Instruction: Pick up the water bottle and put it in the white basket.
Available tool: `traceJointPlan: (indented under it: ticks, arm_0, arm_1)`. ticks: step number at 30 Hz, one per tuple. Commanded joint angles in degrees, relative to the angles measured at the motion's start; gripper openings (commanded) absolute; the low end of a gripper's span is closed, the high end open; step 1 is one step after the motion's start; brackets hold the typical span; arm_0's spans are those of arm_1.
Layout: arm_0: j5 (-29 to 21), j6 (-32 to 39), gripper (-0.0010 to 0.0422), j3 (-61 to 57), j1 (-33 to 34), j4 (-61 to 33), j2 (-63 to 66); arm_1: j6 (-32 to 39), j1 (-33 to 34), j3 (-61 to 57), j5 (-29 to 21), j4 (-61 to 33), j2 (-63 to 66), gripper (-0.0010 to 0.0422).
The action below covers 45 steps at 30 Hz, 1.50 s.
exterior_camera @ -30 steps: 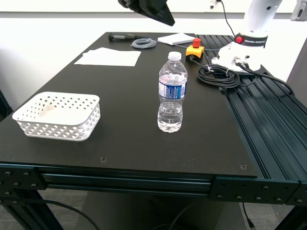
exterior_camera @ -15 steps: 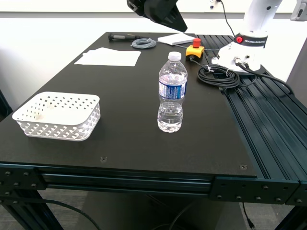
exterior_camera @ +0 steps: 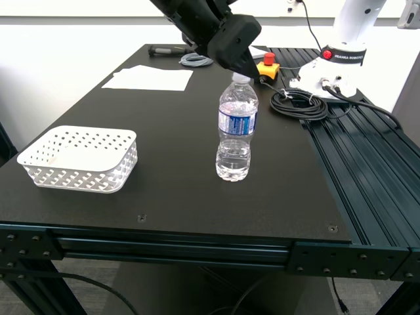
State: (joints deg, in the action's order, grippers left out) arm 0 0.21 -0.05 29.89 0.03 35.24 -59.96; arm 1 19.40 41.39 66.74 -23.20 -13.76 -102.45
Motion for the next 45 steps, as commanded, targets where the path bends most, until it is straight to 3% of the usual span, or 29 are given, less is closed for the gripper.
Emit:
traceJointPlan:
  ticks: [1,4,7,13,21,24,28,34,38,42,45]
  arm_0:
    - [0.02,0.0,0.0001,0.07,-0.04,0.11,0.02]
    - [0.02,0.0,0.0001,0.07,-0.02,0.13,0.02]
    - [0.02,0.0,0.0001,0.07,-0.04,0.15,0.02]
    - [0.02,0.0,0.0001,0.07,-0.04,0.11,0.02]
    - [0.02,0.0,0.0001,0.07,-0.04,0.17,0.02]
    - [0.02,0.0,0.0001,0.07,-0.04,0.15,0.02]
    - [0.02,0.0,0.0001,0.07,-0.02,0.13,0.02]
    - [0.02,0.0,0.0001,0.07,-0.04,0.15,0.02]
    - [0.02,0.0,0.0001,0.07,-0.02,0.13,0.02]
    - [0.02,0.0,0.0001,0.07,-0.02,0.11,0.02]
    - [0.04,0.0,0.0001,0.07,-0.04,0.13,0.02]
  arm_1:
    - [0.11,0.09,-0.24,0.46,-1.14,-2.29,0.0262]
    - [0.55,0.09,-0.2,2.69,-1.07,-3.96,0.0268]
    - [0.63,0.07,-0.26,2.84,-1.05,-4.17,0.0237]
    - [2.12,0.02,-0.09,2.89,-0.63,-4.02,0.0003]
    - [5.77,-1.79,0.35,11.74,-0.61,4.17,0.0002]
    - [4.44,-6.78,0.33,11.72,-1.81,9.31,0.0]
    - [2.91,-15.89,0.13,7.65,-7.67,15.37,-0.0001]
    - [4.04,-26.95,-0.26,7.63,-15.89,21.0,0.0]
    - [6.29,-29.86,-0.68,7.58,-23.71,21.44,-0.0001]
    - [4.63,-29.99,-4.76,8.02,-23.8,22.86,-0.0001]
    - [3.82,-30.1,-7.3,14.32,-23.89,23.47,-0.0001]
